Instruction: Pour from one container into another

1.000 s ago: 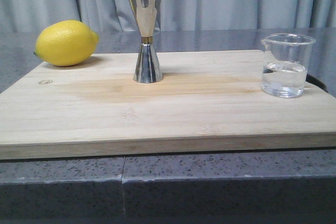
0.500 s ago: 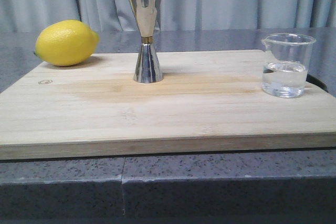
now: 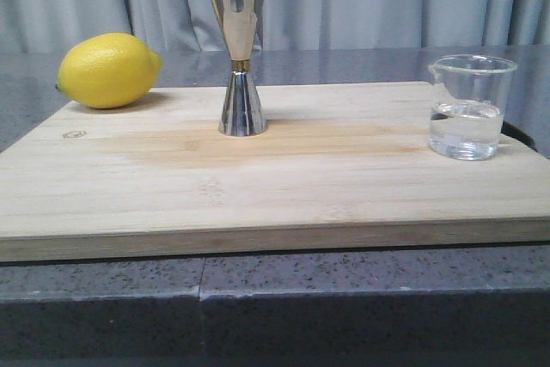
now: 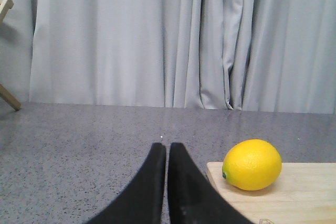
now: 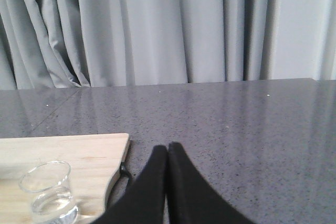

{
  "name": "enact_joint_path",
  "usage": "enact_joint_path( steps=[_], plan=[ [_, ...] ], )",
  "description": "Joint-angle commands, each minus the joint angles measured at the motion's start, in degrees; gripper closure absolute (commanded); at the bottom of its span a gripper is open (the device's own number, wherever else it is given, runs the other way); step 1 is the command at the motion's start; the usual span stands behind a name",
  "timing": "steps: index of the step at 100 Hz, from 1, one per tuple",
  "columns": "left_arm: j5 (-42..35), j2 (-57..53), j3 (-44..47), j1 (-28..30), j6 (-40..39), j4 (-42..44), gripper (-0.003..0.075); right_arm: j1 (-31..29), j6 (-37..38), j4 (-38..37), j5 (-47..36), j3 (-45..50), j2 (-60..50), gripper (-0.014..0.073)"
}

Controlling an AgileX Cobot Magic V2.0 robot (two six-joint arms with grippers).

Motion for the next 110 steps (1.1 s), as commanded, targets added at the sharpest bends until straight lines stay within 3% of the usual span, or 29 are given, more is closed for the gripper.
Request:
enact_joint_path(
  steps=[1,13,25,98,104,110],
  plan=[
    [0.26,4.06,-5.71,0.09,0.13,0.31,0.0739,-0.37,-0.21,-2.87,-0.13,-5.41,3.7,0.0665],
    [2.55,8.56,-9.54,0.09,0.13,0.68,0.0739,-0.37,-0.21,-4.16,0.92,-8.85,7.39,0.0665],
    [-0.35,10.23,-9.99,0.09,0.13,0.46,0.0739,-0.37,-0.21,-4.16,-0.95,-9.17,8.58,0.0665],
    [-1.23,10.39,-9.99,0.09,0.13,0.46,0.0739,-0.37,-0.21,-4.16,-0.47,-9.17,8.58,0.0663],
    [-1.29,10.39,-9.99,0.09,0.13,0.46,0.073,-0.37,-0.21,-4.16,0.54,-9.17,8.58,0.0618],
    [-1.29,10.39,-9.99,0.11,0.13,0.6,0.0666,-0.37,-0.21,-4.16,0.82,-9.17,8.58,0.0524]
  ],
)
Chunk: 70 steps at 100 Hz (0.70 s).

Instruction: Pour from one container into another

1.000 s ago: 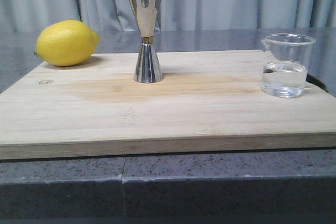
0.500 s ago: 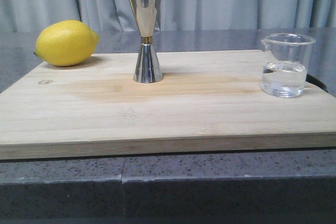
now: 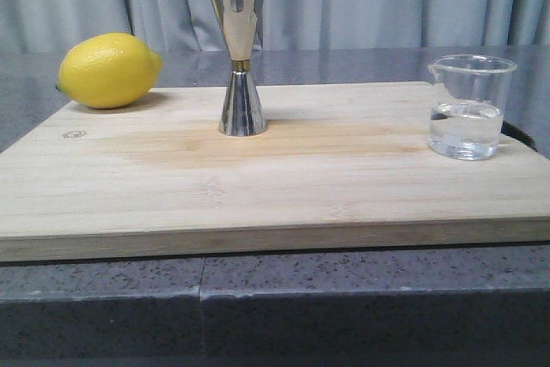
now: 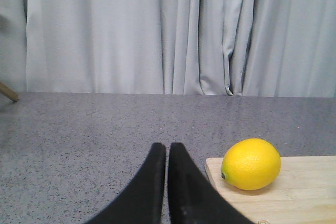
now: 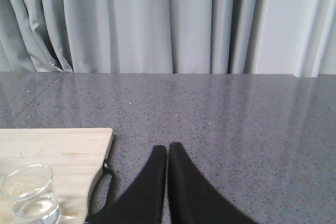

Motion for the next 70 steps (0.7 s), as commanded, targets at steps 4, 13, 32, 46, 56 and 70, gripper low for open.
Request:
enact_joint_path(
  steps=[4,13,32,46,56,70],
  plan=[
    [-4.54,1.17,-2.12,0.11,0.13,0.53,0.0601,-0.37,-0.21,-1.28,-3.51,-1.91,1.38,0.0432],
    [-4.54,1.17,-2.12,0.11,0.13,1.32,0.0368,-0.37,-0.21,-2.75,-3.51,-1.91,1.38,0.0235],
    [-4.54,1.17,-2.12,0.11,0.13,1.32,0.0199,-0.37,-0.21,-2.74,-3.51,-1.91,1.38,0.0113],
    [-4.54,1.17,-2.12,0.11,0.13,1.13,0.0221,-0.37,-0.21,-2.37,-3.51,-1.91,1.38,0.0113],
    [-4.54,1.17,-2.12,0.11,0.13,1.13,0.0235,-0.37,-0.21,-2.37,-3.51,-1.91,1.38,0.0113],
    [-4.88,1.17,-2.12,0.11,0.13,0.73,0.0251,-0.37,-0.21,-2.28,-3.87,-1.91,1.38,0.0113]
  ],
)
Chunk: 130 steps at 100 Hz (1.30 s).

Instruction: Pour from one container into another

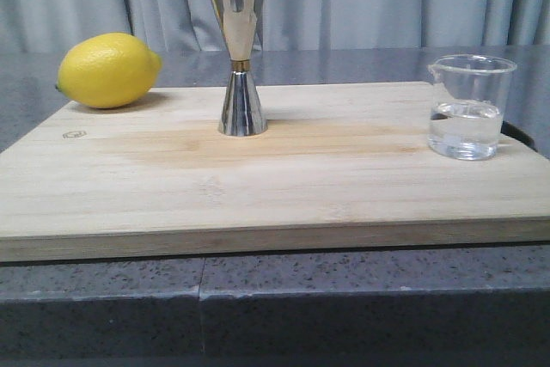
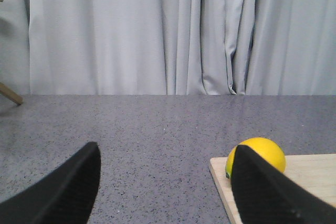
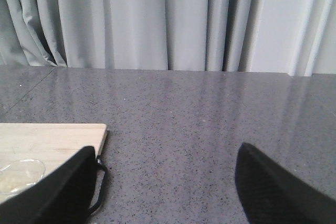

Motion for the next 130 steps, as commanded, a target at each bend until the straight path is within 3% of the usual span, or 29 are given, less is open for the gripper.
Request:
enact_joint_path(
  steps=[1,14,35,59,73,85,97,130],
  plan=[
    [-4.76,1.17,-2.12,0.11,0.13,-0.62,0.0251,-0.37,-0.21,-0.78,-4.34,-1.91,1.38,0.0113],
    [-4.55,1.17,-2.12,0.11,0.13,-0.67,0.0241,-0.37,-0.21,-0.78,-4.12,-1.91,1.38,0.0113],
    [-3.48,3.48,-2.74,0.11,0.13,-0.77,0.0116,-0.37,-0.21,-0.73,-2.14,-2.19,1.48,0.0052],
    [9.43,11.96,-11.45,0.11,0.38,-0.77,0.012,-0.37,-0.21,-0.6,7.51,-7.81,5.72,0.0015],
    [18.67,18.64,-16.76,0.11,5.19,-2.77,0.012,-0.37,-0.21,0.01,12.36,-10.96,9.6,0.0018],
    [24.2,23.85,-19.73,0.11,14.01,-10.39,0.012,-0.37,-0.21,0.23,13.16,-11.77,12.45,0.0018],
    [26.36,28.52,-20.24,0.11,27.22,-23.28,0.012,-0.37,-0.21,0.87,13.3,-11.77,14.72,0.0018],
    [33.85,41.67,-18.33,0.11,75.24,-66.22,0.012,-0.37,-0.21,0.87,13.08,-11.77,16.11,0.0018]
  ],
)
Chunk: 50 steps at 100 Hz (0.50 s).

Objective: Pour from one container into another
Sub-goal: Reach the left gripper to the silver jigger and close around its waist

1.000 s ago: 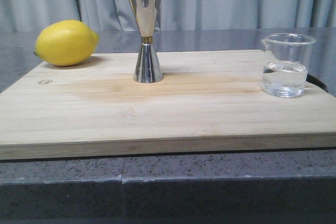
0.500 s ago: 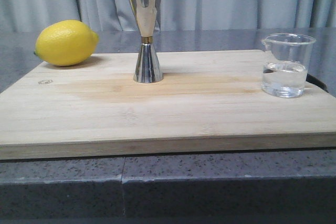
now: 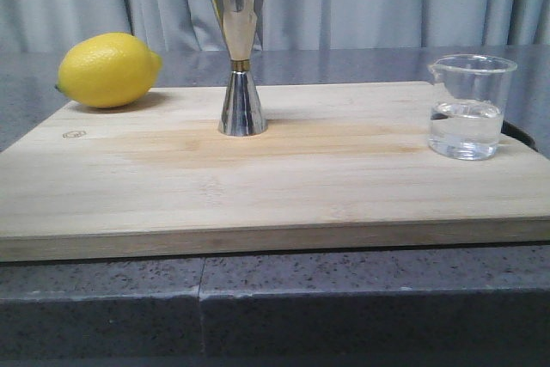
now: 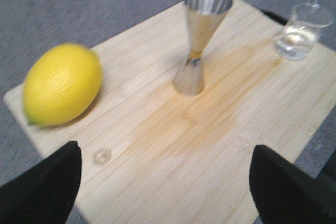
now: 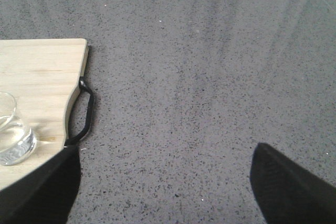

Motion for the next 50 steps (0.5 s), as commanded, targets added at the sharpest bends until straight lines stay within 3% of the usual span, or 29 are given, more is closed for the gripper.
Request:
enact_joint_path(
  steps=[1,20,50],
  plan=[
    [1.19,2.83,-0.51,0.11,13.02,-14.86,0.012,-0.37,-0.21,-0.66,-3.93,-1.88,0.93,0.0018],
    [5.43,11.78,-0.28,-3.02,27.6,-26.15,0.012,-0.37,-0.21,-0.66,-4.28,-1.88,0.93,0.0018],
    [5.56,24.33,-0.53,-10.39,42.74,-38.73,0.012,-0.37,-0.21,-0.66,-5.9,-1.88,0.93,0.0018]
  ],
)
